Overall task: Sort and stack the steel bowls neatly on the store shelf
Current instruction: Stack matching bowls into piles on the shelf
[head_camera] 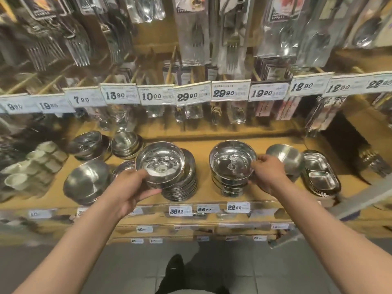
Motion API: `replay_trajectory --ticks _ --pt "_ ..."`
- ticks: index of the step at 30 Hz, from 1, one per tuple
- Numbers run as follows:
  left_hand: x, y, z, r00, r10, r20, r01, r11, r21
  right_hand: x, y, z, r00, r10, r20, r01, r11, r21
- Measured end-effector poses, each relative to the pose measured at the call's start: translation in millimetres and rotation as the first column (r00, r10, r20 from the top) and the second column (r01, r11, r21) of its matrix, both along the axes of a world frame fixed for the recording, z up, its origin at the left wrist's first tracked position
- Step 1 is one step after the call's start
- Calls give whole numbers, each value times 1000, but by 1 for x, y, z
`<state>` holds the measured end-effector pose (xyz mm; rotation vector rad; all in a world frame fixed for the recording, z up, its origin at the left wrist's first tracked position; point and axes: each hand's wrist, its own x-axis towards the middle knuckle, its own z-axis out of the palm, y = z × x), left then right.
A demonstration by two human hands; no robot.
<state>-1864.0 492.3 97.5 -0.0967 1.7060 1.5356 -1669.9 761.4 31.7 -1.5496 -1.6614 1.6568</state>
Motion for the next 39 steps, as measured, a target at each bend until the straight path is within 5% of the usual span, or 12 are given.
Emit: replay_trajectory --ticks 14,27,31,34,39 --pt "7 9 -8 1000 -8 23 8 1000 -9 -8 6 -11 960 50 276 -113 969 218" --pt "11 12 -8 998 -23 63 22 1000 19 0 -9 -2 956 59 287 -117 975 190" --pt "15 16 -4 998 -44 49 44 999 -3 12 -28 19 936 76 345 -188 934 304" --pt "27 30 0 996 -71 44 71 997 15 22 -41 39 972 145 186 -200 923 329" --pt "68 72 5 968 -240 69 236 970 67 38 -52 66 931 291 -222 -301 954 -10"
